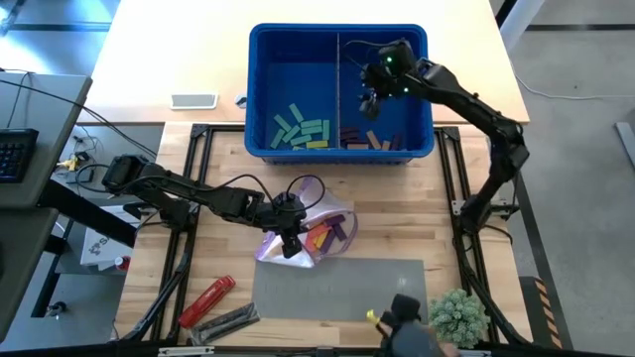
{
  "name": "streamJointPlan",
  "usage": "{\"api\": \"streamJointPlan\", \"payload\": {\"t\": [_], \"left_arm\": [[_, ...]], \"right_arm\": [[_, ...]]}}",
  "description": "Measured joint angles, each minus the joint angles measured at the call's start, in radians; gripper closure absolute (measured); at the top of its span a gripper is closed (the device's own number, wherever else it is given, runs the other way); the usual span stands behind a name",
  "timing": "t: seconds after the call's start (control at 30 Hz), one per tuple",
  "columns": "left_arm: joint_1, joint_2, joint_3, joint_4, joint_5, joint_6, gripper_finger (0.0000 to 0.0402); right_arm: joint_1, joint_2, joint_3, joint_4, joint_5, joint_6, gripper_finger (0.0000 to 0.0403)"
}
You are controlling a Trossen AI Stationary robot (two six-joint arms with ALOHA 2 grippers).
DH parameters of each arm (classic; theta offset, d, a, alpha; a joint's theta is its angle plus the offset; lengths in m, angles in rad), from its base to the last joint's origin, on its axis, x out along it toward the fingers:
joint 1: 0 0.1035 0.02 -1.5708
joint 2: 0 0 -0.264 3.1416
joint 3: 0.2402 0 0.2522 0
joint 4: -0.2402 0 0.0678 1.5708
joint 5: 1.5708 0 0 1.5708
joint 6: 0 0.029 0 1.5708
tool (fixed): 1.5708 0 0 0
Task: Sort blocks
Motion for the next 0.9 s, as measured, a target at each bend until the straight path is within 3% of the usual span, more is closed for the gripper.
{"api": "streamJointPlan", "payload": {"t": [0.2,0.73,0.83,0.9], "left_arm": [[0.0,0.0,0.0,-0.001,-0.008,0.0,0.0402],[0.0,0.0,0.0,-0.003,-0.045,0.0,0.0402],[0.0,0.0,0.0,-0.003,-0.045,0.0,0.0402],[0.0,0.0,0.0,-0.003,-0.045,0.0,0.0402]], "right_arm": [[-0.099,0.131,0.0,-0.103,-0.16,-0.13,0.0202],[-0.155,0.425,0.0,-0.105,-0.358,-0.615,0.0202],[-0.157,0.457,0.0,-0.089,-0.348,-0.653,0.0202],[-0.157,0.476,0.0,-0.065,-0.286,-0.651,0.0202]]}}
